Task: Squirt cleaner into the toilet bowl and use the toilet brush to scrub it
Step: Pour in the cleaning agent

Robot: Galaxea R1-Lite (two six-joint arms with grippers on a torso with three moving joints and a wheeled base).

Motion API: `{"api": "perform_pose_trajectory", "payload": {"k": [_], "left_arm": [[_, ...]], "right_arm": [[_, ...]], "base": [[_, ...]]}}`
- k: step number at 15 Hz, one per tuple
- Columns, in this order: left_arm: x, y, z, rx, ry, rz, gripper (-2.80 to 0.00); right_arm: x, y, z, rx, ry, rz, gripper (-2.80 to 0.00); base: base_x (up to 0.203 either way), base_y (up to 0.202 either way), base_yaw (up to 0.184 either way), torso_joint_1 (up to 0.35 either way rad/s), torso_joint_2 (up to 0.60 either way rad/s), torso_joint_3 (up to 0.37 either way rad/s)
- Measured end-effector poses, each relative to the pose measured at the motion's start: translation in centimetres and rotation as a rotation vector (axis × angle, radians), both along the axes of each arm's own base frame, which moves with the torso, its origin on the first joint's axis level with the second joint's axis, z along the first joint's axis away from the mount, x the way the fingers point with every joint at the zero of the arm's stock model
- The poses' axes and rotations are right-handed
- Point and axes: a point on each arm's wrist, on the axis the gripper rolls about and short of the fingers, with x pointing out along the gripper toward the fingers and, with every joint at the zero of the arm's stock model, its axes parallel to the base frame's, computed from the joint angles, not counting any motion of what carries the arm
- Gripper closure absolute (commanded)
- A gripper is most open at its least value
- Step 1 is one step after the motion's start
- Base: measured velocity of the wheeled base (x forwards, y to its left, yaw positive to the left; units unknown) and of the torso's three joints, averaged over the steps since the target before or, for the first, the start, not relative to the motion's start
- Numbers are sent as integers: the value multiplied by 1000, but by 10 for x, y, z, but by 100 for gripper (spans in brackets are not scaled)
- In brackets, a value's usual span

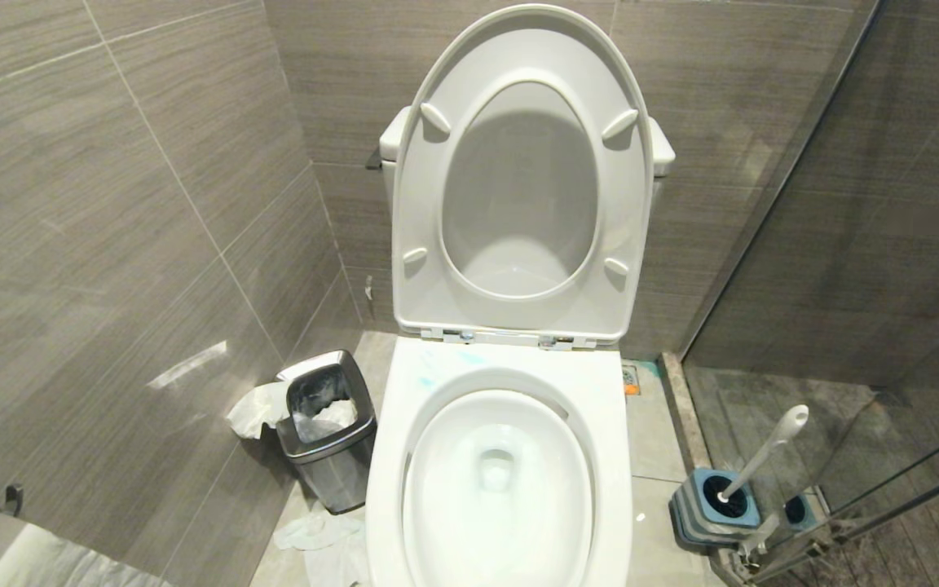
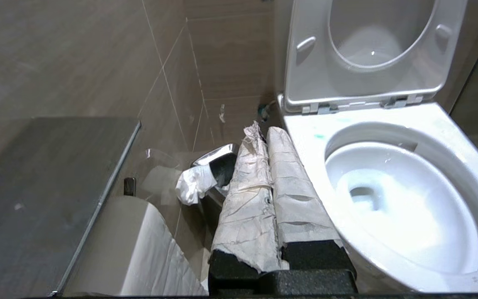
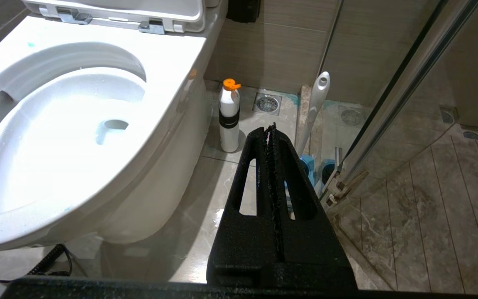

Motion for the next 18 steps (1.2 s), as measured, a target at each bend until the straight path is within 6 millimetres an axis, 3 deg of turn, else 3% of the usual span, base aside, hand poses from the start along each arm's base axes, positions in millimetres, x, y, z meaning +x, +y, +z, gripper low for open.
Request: {"api": "perform_pose_trajectory", "payload": {"k": [4, 9, 18], "left_arm": [[18, 1, -31, 37, 9, 73, 0], [23, 2, -57, 55, 206, 92, 0], [23, 2, -60, -54, 246, 92, 0]], "right_arm": [[0, 0, 0, 0, 0, 0, 0], [0, 0, 0, 0, 0, 0, 0], [0, 0, 0, 0, 0, 0, 0]], "base": [[0, 0, 0, 0, 0, 0], [0, 0, 0, 0, 0, 0], [0, 0, 0, 0, 0, 0]]}}
